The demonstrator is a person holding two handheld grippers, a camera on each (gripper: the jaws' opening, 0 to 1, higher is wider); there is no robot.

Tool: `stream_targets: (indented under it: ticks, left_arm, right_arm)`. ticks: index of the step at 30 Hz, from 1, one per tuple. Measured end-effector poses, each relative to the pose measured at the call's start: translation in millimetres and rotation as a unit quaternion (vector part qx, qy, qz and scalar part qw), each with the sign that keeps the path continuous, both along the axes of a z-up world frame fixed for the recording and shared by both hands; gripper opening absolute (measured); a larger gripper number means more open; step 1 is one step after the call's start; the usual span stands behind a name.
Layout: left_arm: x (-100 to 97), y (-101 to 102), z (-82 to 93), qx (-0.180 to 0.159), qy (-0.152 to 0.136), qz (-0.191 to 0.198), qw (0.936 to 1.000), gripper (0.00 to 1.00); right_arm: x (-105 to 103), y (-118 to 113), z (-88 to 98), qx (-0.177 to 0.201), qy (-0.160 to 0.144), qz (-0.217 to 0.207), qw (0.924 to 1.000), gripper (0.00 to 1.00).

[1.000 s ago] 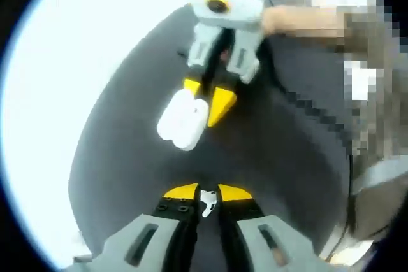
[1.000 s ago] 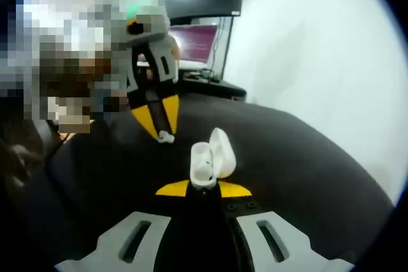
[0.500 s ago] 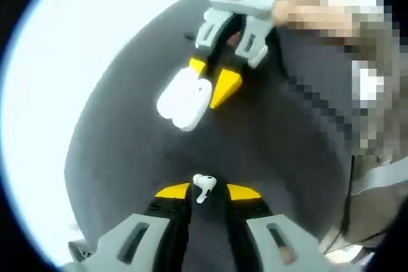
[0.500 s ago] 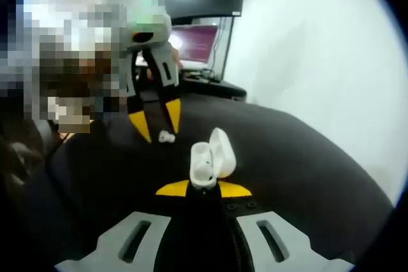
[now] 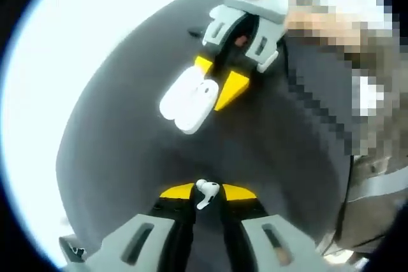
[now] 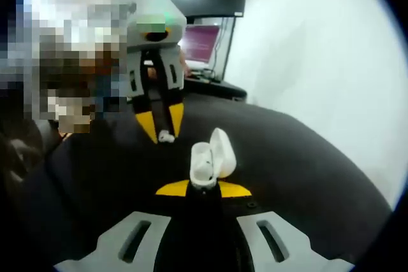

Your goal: Pick up three earphones and place each one into its charging case using tactile feedback, ensure that each earphone is properly inserted and securely positioned inside the case.

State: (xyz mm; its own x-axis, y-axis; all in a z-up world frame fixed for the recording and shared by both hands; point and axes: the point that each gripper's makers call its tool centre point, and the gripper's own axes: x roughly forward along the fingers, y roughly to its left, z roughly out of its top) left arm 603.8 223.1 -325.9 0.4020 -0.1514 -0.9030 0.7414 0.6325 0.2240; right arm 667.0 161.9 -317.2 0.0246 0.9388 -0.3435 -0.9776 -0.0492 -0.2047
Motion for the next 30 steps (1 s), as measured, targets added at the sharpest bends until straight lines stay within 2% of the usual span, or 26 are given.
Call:
stream_targets:
  ticks: [5, 8, 11, 13, 14, 16, 19, 21, 24, 25, 26, 28, 30]
  left_arm:
    - [-2.0, -2, -1.0, -0.006, 0.004, -0.019, 0.9998, 0.12]
    - [-3.2, -3, 1.7, -0.011, -0.008, -0.041, 0.9991, 0.12]
    - [-4.8, -10, 9.1, -0.054, -0.015, -0.052, 0.9971, 0.12]
    - [-6.2, -17, 17.7, -0.095, -0.019, -0.061, 0.9934, 0.12]
    - [-4.7, -20, 26.7, -0.125, -0.022, -0.073, 0.9892, 0.12]
    - [-5.7, -29, 43.0, -0.183, -0.030, -0.105, 0.9769, 0.12]
    - [-4.9, -32, 63.4, -0.265, -0.025, -0.112, 0.9573, 0.12]
    - [-3.9, -33, 79.2, -0.331, -0.020, -0.118, 0.9359, 0.12]
    - [0.2, -37, 96.5, -0.406, -0.029, -0.143, 0.9021, 0.12]
    - [2.1, -37, 98.7, -0.420, -0.029, -0.142, 0.8958, 0.12]
    - [5.5, -37, 102.3, -0.439, -0.029, -0.143, 0.8864, 0.12]
    - [11.8, -39, 108.0, -0.455, -0.066, -0.183, 0.8690, 0.12]
    - [15.0, -41, 112.4, -0.493, -0.058, -0.201, 0.8441, 0.12]
  right_arm:
    - [0, 0, -0.1, 0.000, 0.000, 0.000, 1.0000, 0.17]
    - [0, 0, -0.1, 0.001, 0.000, 0.000, 1.0000, 0.17]
    - [0, 0, -0.1, 0.001, 0.001, 0.000, 1.0000, 0.17]
    - [0, 0, 0.0, 0.001, 0.001, 0.000, 1.0000, 0.17]
    - [0, 0, 0.0, 0.001, 0.001, 0.000, 1.0000, 0.17]
    - [0, 0, 0.0, 0.001, 0.001, 0.000, 1.0000, 0.17]
    - [0, 1, 0.0, 0.001, 0.001, 0.000, 1.0000, 0.17]
    - [0, 1, 0.0, 0.001, 0.002, 0.000, 1.0000, 0.17]
    - [0, 1, -0.1, 0.001, 0.003, 0.000, 1.0000, 0.17]
    - [0, 1, -0.1, 0.001, 0.005, 0.000, 1.0000, 0.17]
    - [0, 1, -0.1, 0.001, 0.007, 0.000, 1.0000, 0.17]
    - [1, 1, -0.2, 0.001, 0.013, -0.001, 0.9999, 0.17]
    - [2, 1, -0.5, 0.002, 0.027, -0.003, 0.9996, 0.17]
